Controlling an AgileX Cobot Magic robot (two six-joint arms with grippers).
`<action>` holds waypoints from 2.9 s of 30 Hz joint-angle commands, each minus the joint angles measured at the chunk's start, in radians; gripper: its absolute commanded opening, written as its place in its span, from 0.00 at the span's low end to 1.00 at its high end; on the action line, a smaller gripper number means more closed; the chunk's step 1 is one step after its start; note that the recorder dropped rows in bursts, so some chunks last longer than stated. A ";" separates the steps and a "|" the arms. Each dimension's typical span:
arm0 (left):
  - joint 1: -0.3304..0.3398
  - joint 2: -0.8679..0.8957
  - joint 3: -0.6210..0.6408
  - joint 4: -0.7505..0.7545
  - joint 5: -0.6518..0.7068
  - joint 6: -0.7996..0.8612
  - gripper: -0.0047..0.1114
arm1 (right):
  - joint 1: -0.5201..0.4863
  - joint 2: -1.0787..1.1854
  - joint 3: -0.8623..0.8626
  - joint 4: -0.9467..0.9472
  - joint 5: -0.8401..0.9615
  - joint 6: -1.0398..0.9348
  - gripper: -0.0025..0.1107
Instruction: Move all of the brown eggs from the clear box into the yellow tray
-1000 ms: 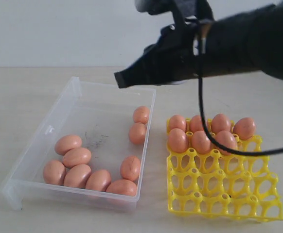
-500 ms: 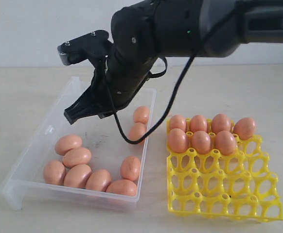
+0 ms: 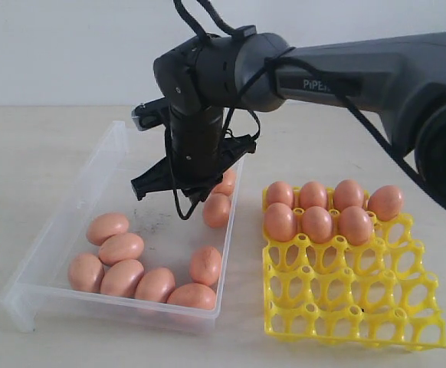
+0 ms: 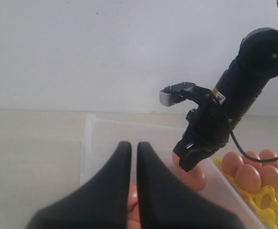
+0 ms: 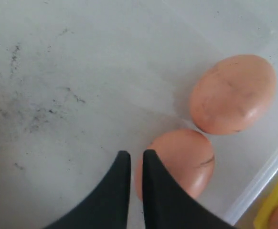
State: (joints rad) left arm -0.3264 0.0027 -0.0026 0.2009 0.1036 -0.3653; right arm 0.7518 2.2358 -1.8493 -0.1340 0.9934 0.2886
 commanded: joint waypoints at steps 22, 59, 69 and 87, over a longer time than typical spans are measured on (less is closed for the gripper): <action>-0.008 -0.003 0.003 -0.002 -0.003 -0.008 0.08 | -0.015 0.078 -0.037 -0.035 0.041 0.253 0.53; -0.008 -0.003 0.003 -0.002 -0.003 -0.008 0.08 | 0.014 0.080 -0.037 -0.006 0.120 -0.575 0.53; -0.008 -0.003 0.003 -0.002 -0.001 -0.008 0.08 | 0.016 0.080 -0.037 -0.053 0.099 -0.081 0.53; -0.008 -0.003 0.003 -0.002 -0.005 -0.008 0.08 | 0.016 0.080 -0.037 0.056 0.122 -0.209 0.32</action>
State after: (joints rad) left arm -0.3264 0.0027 -0.0026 0.2009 0.1036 -0.3653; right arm 0.7674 2.3168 -1.8826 -0.0677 1.0821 0.0970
